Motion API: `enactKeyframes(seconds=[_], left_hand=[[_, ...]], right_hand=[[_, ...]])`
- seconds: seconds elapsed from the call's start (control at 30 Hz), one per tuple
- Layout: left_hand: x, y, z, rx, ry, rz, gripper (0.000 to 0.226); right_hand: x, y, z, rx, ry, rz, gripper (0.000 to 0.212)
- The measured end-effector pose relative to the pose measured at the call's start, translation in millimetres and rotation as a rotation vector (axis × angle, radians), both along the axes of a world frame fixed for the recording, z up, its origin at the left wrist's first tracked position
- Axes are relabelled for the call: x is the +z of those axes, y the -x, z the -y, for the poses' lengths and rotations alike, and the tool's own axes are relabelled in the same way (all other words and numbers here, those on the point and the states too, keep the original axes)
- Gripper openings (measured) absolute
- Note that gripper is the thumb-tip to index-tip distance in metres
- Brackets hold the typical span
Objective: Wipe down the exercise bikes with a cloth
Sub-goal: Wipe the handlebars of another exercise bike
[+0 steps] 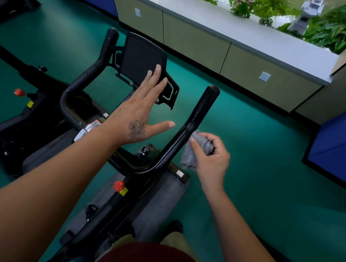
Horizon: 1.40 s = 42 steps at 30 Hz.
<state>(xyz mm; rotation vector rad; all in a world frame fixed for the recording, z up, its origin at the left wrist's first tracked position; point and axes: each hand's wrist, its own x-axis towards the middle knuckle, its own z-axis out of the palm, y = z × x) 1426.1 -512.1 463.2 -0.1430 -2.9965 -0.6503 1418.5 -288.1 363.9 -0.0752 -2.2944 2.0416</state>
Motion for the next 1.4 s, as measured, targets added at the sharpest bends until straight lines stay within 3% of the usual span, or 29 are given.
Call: enactKeyframes(seconds=[0.27, 0.6, 0.83, 1.4], left_hand=[[-1.2, -33.5, 52.9, -0.172, 0.069, -0.036, 0.100], [-38.4, -79.4, 106.5, -0.170, 0.044, -0.028, 0.090], [-61.3, -80.8, 110.2, -0.209, 0.114, -0.177, 0.078], [-69.8, -78.9, 124.7, -0.331, 0.178, -0.246, 0.085]], right_hand=[[2.3, -9.2, 7.4, -0.044, -0.030, 0.033, 0.013], [8.9, -21.5, 9.6, -0.095, -0.009, 0.040, 0.014], [18.5, -27.2, 23.8, -0.134, 0.023, -0.038, 0.013], [5.4, -38.9, 29.6, -0.179, 0.009, 0.016, 0.016]])
